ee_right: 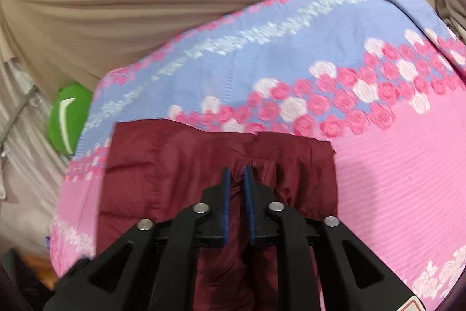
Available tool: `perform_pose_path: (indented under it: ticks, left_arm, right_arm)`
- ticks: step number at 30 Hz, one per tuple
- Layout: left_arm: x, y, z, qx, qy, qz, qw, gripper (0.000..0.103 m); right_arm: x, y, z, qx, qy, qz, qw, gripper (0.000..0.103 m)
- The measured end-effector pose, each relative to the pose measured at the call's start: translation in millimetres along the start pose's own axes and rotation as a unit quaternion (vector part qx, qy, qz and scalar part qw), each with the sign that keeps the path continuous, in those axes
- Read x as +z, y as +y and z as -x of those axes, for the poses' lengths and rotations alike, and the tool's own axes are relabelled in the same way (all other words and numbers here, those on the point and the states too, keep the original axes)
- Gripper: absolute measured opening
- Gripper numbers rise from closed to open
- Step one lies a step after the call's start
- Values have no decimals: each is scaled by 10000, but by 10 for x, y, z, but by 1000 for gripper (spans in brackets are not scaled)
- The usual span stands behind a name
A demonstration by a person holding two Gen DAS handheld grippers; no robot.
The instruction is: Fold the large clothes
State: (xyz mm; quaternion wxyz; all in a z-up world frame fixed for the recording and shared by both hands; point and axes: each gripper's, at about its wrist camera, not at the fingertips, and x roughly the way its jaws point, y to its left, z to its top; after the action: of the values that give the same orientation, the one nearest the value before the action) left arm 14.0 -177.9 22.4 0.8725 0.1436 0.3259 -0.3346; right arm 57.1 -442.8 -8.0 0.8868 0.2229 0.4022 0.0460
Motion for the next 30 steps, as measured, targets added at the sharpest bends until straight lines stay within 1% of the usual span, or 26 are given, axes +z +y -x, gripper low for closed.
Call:
perform_pose_path:
  ticks: [1, 3, 5, 6, 7, 8, 10, 12, 13, 14, 15, 16, 17, 18, 19, 21, 22, 24, 25, 26, 28, 30]
  left_arm:
    - [-40, 18, 119, -49, -52, 20, 10000, 73]
    - [-139, 64, 326, -86, -92, 42, 9999, 73]
    - [-283, 151, 501, -87, -82, 121, 9999, 73]
    - [-339, 181, 536, -60, -37, 164, 9998, 73]
    - [-397, 228, 545, -27, 43, 222, 9997, 73]
    - [-466, 264, 551, 12, 118, 285, 9995, 73]
    - [-585, 294, 549, 107, 188, 393, 9990, 73]
    - [-629, 256, 543, 186, 176, 375, 9990, 74]
    - [-635, 241, 533, 195, 179, 367, 9990, 75]
    - [-633, 244, 504, 194, 193, 364, 9990, 77]
    - [-628, 233, 465, 204, 220, 349, 9989, 79]
    - [-621, 217, 418, 199, 237, 320, 9990, 82]
    - [-618, 190, 392, 210, 247, 277, 9991, 83]
    - [-601, 149, 351, 244, 248, 202, 9992, 84]
    - [-582, 120, 315, 265, 253, 142, 9992, 84]
    - [-548, 100, 244, 267, 279, 81, 9992, 86]
    - [-545, 91, 216, 256, 280, 69, 9993, 86]
    - [-542, 65, 183, 289, 263, 104, 9992, 87]
    - [-543, 39, 184, 308, 253, 107, 9991, 88]
    - [-539, 26, 164, 353, 293, 105, 9989, 88]
    - [-541, 47, 150, 386, 336, 138, 9986, 88]
    - [-554, 60, 167, 401, 339, 177, 9985, 88]
  right_arm:
    - [-31, -4, -39, -47, 51, -11, 10000, 19]
    - [-94, 1, -34, -136, 2, 59, 9999, 20]
    - [-146, 10, 67, -100, -165, 136, 9997, 29]
    - [-156, 12, 81, -56, -185, 144, 9997, 39]
    - [-162, 25, 62, -20, -155, 153, 9998, 42]
    - [-178, 56, 18, -53, -29, 218, 9997, 42]
    - [-222, 107, -29, -251, 47, 299, 9992, 41]
    - [-308, 132, 50, -421, -82, 339, 9985, 41]
    - [-365, 117, 127, -437, -187, 291, 9984, 41]
    - [-396, 104, 157, -426, -225, 281, 9984, 39]
    - [-441, 97, 165, -472, -221, 326, 9981, 27]
    - [-486, 104, 105, -491, -105, 436, 9978, 15]
    - [-513, 115, 44, -525, -14, 513, 9973, 11]
    - [-534, 110, 9, -646, 0, 553, 9964, 6]
    - [-530, 79, 48, -741, -100, 438, 9962, 4]
    - [-499, -19, 196, -805, -352, 194, 9959, 3]
    - [-498, -64, 201, -862, -358, 149, 9955, 3]
    - [-531, -85, 1, -997, 18, 353, 9944, 4]
    - [-562, -67, -63, -1081, 117, 479, 9929, 4]
    - [-566, -34, -27, -1210, 79, 525, 9912, 4]
    - [-589, 38, 209, -1380, -137, 459, 9893, 7]
    - [-691, 120, 542, -1229, -485, 404, 9904, 10]
